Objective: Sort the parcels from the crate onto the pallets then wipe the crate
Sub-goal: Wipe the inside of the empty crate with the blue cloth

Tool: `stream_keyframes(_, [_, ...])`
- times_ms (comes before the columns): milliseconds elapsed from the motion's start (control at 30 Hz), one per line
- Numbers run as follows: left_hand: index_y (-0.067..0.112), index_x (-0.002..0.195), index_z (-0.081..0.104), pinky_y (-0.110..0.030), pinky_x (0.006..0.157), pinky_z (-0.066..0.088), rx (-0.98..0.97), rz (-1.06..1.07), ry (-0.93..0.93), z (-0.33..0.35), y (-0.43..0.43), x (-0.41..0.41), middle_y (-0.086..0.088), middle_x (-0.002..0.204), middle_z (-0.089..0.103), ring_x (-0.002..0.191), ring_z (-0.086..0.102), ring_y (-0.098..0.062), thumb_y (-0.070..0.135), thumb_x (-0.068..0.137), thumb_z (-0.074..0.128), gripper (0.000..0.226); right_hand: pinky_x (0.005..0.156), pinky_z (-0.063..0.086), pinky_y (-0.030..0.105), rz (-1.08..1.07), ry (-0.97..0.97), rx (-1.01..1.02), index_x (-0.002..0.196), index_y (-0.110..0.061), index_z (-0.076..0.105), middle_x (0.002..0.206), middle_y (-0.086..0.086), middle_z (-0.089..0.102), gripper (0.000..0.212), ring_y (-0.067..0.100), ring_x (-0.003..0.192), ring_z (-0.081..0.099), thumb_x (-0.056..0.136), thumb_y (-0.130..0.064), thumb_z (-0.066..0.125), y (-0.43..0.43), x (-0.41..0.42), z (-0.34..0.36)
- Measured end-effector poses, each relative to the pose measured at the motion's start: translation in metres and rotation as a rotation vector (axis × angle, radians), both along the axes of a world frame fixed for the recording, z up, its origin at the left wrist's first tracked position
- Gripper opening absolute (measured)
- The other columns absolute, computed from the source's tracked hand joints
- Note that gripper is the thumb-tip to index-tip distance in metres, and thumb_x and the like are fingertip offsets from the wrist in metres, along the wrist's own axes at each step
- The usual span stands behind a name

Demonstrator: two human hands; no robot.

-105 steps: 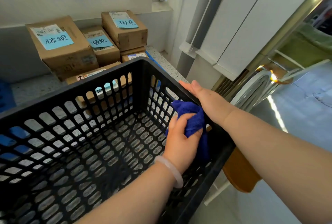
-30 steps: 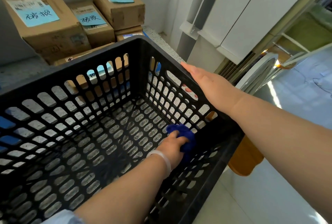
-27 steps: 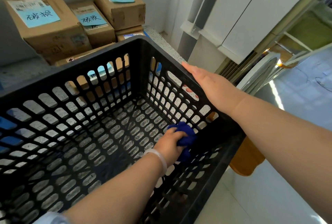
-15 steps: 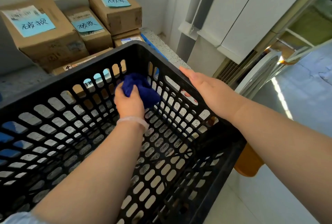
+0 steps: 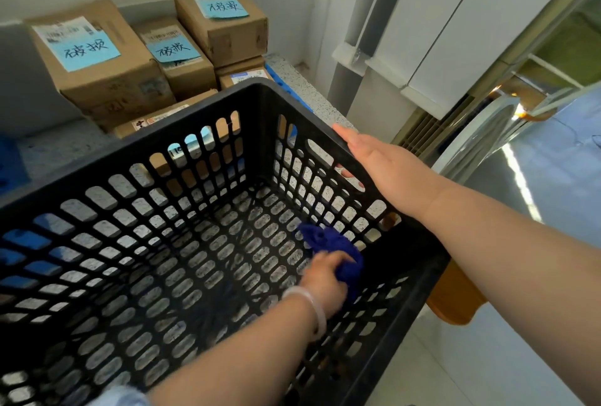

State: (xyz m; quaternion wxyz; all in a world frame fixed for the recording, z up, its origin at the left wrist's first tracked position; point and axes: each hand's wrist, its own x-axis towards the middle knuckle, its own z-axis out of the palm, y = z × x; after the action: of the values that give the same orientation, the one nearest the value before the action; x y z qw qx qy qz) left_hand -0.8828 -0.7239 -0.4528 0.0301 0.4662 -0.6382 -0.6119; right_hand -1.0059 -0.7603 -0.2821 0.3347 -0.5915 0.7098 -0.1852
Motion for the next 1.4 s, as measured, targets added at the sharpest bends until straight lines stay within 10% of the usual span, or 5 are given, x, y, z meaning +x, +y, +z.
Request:
stream_keyframes(500, [0.027, 0.124, 0.058, -0.033, 0.098, 0.047, 0.203, -0.292, 0.084, 0.075, -0.014, 0.051, 0.002, 0.131, 0.051, 0.117, 0.056, -0.019, 0.004, 0.093, 0.054, 0.039, 0.118, 0.013, 0.03, 0.035, 0.064, -0.028, 0.151, -0.045, 0.027, 0.158, -0.011, 0.03, 0.048, 0.011, 0.147, 0.023, 0.104, -0.052, 0.019, 0.003, 0.002, 0.001])
stream_keyframes(633, [0.023, 0.121, 0.06, -0.027, 0.078, 0.058, 0.376, -0.155, 0.195, 0.092, -0.017, 0.081, -0.003, 0.12, 0.061, 0.099, 0.068, -0.015, -0.002, 0.094, 0.051, 0.038, 0.118, 0.017, 0.034, 0.041, 0.105, -0.046, 0.151, -0.046, 0.026, 0.157, -0.007, 0.033, 0.048, 0.015, 0.146, 0.027, 0.104, -0.053, 0.021, 0.005, 0.003, 0.0])
stream_keyframes(1033, [0.025, 0.12, 0.06, -0.052, 0.096, 0.052, 0.204, 0.394, 0.384, 0.129, -0.005, 0.166, -0.012, 0.12, 0.064, 0.107, 0.067, -0.03, 0.013, 0.085, 0.071, 0.038, 0.12, 0.022, 0.043, 0.192, 0.563, -0.335, 0.151, -0.026, 0.035, 0.16, 0.004, 0.025, 0.055, 0.023, 0.147, 0.022, 0.099, -0.043, 0.041, 0.021, 0.015, 0.001])
stream_keyframes(1233, [0.021, 0.115, 0.061, -0.045, 0.089, 0.056, 0.101, 0.625, 0.486, 0.144, 0.008, 0.174, -0.011, 0.112, 0.07, 0.098, 0.071, -0.026, 0.02, 0.079, 0.078, 0.04, 0.115, 0.025, 0.029, 0.347, -0.143, -0.062, 0.146, -0.045, 0.036, 0.155, -0.01, 0.033, 0.053, 0.005, 0.139, 0.031, 0.095, -0.052, 0.051, 0.044, 0.099, 0.002])
stream_keyframes(1400, [0.018, 0.125, 0.058, -0.044, 0.085, 0.056, 0.186, 0.755, 0.655, 0.16, 0.02, 0.181, -0.011, 0.116, 0.07, 0.104, 0.069, -0.028, 0.032, 0.083, 0.069, 0.046, 0.114, 0.037, 0.044, 0.215, -0.564, 0.191, 0.146, -0.057, 0.022, 0.144, -0.013, 0.046, 0.11, 0.012, 0.13, 0.049, 0.054, -0.068, 0.081, 0.059, 0.139, -0.018])
